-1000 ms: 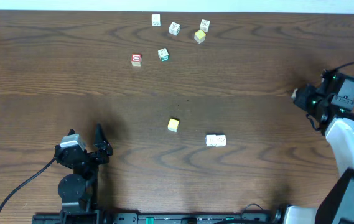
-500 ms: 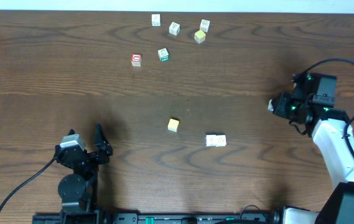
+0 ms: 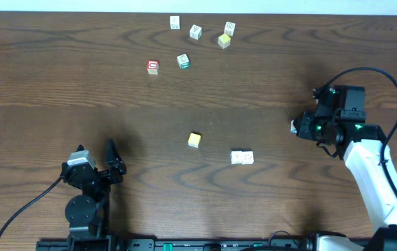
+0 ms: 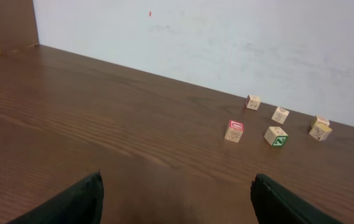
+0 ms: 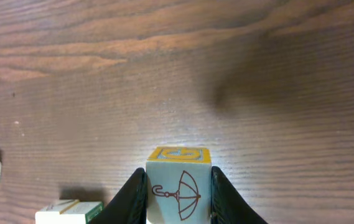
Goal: Lift 5 blocks
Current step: 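Lift the umbrella block and carry it toward the two white blocks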
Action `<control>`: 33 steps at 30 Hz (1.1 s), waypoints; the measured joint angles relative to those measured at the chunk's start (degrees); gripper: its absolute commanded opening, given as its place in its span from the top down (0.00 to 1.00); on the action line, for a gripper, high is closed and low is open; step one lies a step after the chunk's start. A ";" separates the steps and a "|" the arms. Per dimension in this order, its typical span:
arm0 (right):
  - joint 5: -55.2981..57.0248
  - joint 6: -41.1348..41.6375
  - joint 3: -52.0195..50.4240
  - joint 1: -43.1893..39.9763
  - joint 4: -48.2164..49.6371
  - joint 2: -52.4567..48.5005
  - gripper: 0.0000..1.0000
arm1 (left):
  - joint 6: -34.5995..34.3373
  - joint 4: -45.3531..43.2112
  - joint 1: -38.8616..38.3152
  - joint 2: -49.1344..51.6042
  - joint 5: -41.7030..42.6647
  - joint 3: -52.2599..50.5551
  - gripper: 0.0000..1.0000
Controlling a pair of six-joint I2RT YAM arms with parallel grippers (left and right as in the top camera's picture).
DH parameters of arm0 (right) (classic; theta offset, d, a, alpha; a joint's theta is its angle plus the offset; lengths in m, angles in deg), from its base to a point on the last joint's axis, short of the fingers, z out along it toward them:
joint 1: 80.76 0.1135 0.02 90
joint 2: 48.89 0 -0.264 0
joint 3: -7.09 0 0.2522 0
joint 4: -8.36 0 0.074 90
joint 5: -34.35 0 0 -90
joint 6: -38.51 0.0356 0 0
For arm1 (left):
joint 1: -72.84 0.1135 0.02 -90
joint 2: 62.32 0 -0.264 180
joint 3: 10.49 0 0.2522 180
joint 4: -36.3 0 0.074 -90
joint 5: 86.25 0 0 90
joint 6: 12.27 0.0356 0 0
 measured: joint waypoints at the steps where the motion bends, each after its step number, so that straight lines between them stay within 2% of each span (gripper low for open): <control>1: 0.42 -0.02 0.00 0.44 -0.48 0.20 0.89 | 0.00 0.00 0.00 0.00 0.00 0.00 0.24; 22: 3.45 -0.02 0.00 2.10 -2.23 1.46 0.90 | 0.00 0.00 0.00 0.00 0.00 0.00 0.24; 33: 3.78 -0.04 0.00 2.12 -3.23 11.39 0.86 | -0.02 0.00 0.00 0.00 0.00 0.00 0.24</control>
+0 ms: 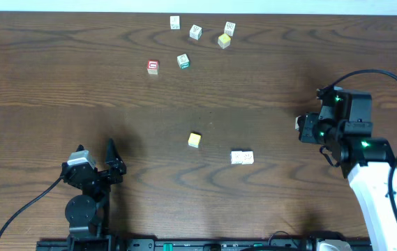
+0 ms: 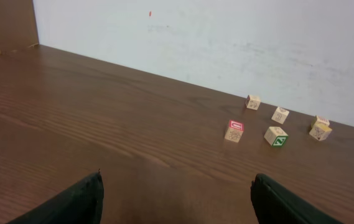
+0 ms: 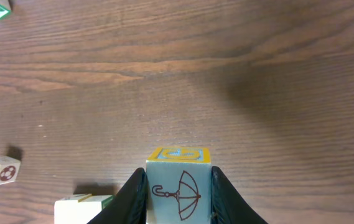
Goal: Lift 5 blocks
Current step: 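Lift the umbrella block and carry it toward the two white blocks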
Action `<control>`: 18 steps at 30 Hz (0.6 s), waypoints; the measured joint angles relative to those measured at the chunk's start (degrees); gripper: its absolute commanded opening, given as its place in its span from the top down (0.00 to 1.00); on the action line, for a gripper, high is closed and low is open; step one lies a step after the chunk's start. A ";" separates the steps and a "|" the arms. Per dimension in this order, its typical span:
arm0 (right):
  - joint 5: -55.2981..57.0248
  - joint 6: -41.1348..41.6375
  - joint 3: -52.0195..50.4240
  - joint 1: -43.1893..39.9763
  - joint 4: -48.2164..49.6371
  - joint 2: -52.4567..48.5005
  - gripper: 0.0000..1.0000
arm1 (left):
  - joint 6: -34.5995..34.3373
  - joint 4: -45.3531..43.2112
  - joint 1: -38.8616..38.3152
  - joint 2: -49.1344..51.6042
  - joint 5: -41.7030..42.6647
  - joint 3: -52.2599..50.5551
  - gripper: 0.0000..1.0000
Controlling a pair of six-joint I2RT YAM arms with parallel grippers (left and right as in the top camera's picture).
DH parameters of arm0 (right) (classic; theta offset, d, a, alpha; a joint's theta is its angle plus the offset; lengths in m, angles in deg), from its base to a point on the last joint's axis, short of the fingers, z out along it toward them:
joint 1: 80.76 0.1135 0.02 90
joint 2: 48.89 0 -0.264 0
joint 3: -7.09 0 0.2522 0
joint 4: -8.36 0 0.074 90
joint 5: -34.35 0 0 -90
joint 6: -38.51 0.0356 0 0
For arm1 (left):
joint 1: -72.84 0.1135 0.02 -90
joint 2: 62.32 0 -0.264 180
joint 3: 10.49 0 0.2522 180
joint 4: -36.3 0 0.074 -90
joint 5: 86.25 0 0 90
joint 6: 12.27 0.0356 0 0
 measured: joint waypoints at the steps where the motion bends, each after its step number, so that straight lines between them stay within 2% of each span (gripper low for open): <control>1: 0.02 0.02 0.00 0.00 -0.37 0.61 0.87 | 0.02 0.00 0.00 0.00 0.00 0.00 0.24; 18: 0.50 0.02 0.00 0.00 -1.86 1.38 0.90 | 0.00 0.00 0.00 0.00 0.00 0.00 0.24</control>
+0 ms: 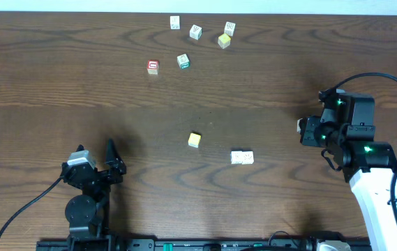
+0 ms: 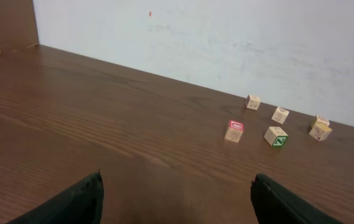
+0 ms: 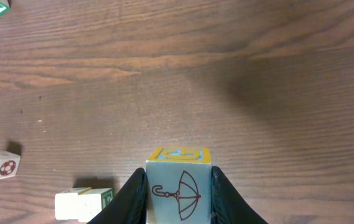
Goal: Lift 5 blocks
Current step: 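Lift the umbrella block and carry it toward the two white blocks, then lower the umbrella block beside the white blocks and open the right gripper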
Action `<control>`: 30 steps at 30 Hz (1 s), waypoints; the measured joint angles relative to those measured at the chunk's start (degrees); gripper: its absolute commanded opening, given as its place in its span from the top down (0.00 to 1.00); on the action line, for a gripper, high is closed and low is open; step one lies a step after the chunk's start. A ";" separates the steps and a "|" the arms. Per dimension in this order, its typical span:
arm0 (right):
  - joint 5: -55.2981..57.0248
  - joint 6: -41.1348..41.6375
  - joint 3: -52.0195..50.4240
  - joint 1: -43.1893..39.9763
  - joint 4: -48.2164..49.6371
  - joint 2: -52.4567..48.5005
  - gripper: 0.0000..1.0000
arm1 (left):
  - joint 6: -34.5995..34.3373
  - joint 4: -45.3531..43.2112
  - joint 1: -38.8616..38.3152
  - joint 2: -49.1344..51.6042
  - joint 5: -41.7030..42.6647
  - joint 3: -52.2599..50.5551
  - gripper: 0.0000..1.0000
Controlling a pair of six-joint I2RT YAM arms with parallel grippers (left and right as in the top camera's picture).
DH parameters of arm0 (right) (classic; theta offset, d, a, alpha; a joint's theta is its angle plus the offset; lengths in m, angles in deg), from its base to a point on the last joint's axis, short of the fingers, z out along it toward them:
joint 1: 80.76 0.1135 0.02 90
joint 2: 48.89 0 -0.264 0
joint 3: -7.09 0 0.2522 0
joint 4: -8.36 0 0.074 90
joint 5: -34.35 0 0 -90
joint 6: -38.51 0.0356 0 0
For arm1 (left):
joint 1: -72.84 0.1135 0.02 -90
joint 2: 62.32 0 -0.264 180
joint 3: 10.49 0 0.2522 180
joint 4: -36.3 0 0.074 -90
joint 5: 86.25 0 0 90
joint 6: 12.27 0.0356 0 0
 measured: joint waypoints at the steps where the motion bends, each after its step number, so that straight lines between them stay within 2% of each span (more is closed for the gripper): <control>1: 0.02 0.00 0.00 0.00 -0.22 0.00 0.90 | 0.02 0.00 0.00 0.00 0.00 0.00 0.24; 10: 0.20 0.00 -0.90 0.00 -0.42 0.37 0.88 | 0.02 0.00 0.00 0.00 0.00 0.00 0.24; 20: -0.22 0.87 -11.98 0.00 -0.76 7.32 0.82 | 0.02 0.00 0.00 0.00 0.00 0.00 0.24; 30: -3.39 1.73 -13.60 0.00 -2.01 12.66 0.83 | 0.02 0.00 0.00 0.00 0.00 0.00 0.24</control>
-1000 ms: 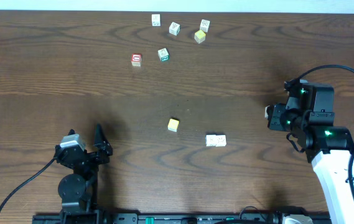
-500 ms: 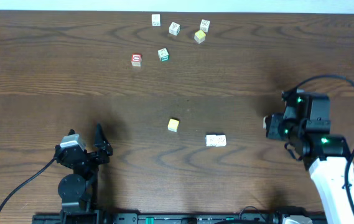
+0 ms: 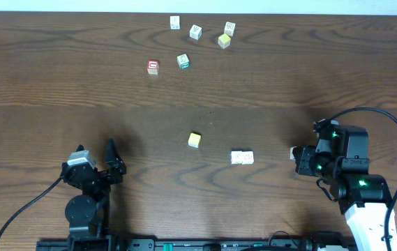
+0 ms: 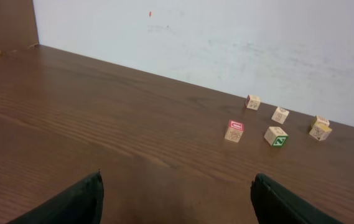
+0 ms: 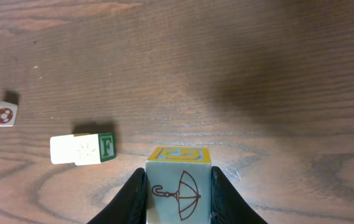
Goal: Lift 5 blocks
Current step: 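Lower the umbrella block beside the white blocks and open the right gripper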
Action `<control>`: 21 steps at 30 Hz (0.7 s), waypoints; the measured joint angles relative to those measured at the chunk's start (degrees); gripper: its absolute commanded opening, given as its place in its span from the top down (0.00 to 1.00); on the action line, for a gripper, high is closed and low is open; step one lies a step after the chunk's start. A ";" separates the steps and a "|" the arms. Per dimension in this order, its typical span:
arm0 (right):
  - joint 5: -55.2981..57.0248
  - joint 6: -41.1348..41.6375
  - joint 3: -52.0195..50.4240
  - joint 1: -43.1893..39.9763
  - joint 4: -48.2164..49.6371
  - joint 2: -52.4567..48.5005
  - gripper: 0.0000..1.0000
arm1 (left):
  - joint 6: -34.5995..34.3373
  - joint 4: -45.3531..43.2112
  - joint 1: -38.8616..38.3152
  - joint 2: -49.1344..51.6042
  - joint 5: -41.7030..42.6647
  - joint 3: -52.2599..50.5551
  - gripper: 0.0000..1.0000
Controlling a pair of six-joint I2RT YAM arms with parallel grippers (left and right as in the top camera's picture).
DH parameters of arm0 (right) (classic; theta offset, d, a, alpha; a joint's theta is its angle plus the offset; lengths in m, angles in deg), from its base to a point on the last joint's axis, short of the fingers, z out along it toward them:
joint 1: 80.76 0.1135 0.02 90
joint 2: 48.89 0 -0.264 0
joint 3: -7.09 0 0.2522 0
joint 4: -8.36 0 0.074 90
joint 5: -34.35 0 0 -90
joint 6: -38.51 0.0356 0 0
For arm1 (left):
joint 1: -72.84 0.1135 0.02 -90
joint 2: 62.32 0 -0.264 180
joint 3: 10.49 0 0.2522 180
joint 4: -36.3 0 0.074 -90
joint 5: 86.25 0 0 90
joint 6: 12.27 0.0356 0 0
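Note:
My right gripper [image 5: 178, 186] is shut on a pale block with an umbrella drawing and a yellow top [image 5: 178, 183]. In the overhead view that gripper [image 3: 301, 156] is at the right front, just right of a white pair of blocks [image 3: 242, 157]; the held block [image 3: 296, 153] shows at its tip. I cannot tell whether the block touches the table. A yellow block [image 3: 195, 140] lies mid-table. My left gripper [image 4: 177, 199] rests open at the front left, nothing between its fingers [image 4: 77, 199].
Several small blocks lie at the far edge, among them a red one [image 3: 153, 67] and a green one [image 3: 183, 61]. The right wrist view shows the F-marked pair [image 5: 82, 149] and a ball-marked block. A white wall [image 4: 226, 37] backs the table.
My right gripper, still shut on the umbrella block, has moved toward the table's front and sits closer to the white pair. The left arm has not moved.
My right gripper held the umbrella block at the right middle of the table, well above the surface. At the two later moments it had drifted slightly right with it. Now it is nearer the front, beside the white pair. The left gripper stayed open throughout.

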 measured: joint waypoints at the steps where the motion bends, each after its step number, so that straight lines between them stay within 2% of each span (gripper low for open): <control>1: -0.17 0.00 0.00 0.00 -0.17 0.09 0.84 | 0.00 0.00 0.00 0.00 0.00 0.00 0.24; 4: -0.61 0.02 -0.04 0.00 -1.03 0.11 0.85 | 0.00 0.00 0.00 0.00 0.00 0.00 0.24; 12: -0.92 0.00 -1.40 0.00 -0.66 0.13 0.80 | 0.00 0.00 0.00 0.00 0.00 0.00 0.24; 21: -0.96 0.07 -6.34 0.00 4.87 0.13 0.78 | 0.00 0.00 0.00 0.00 0.00 0.00 0.24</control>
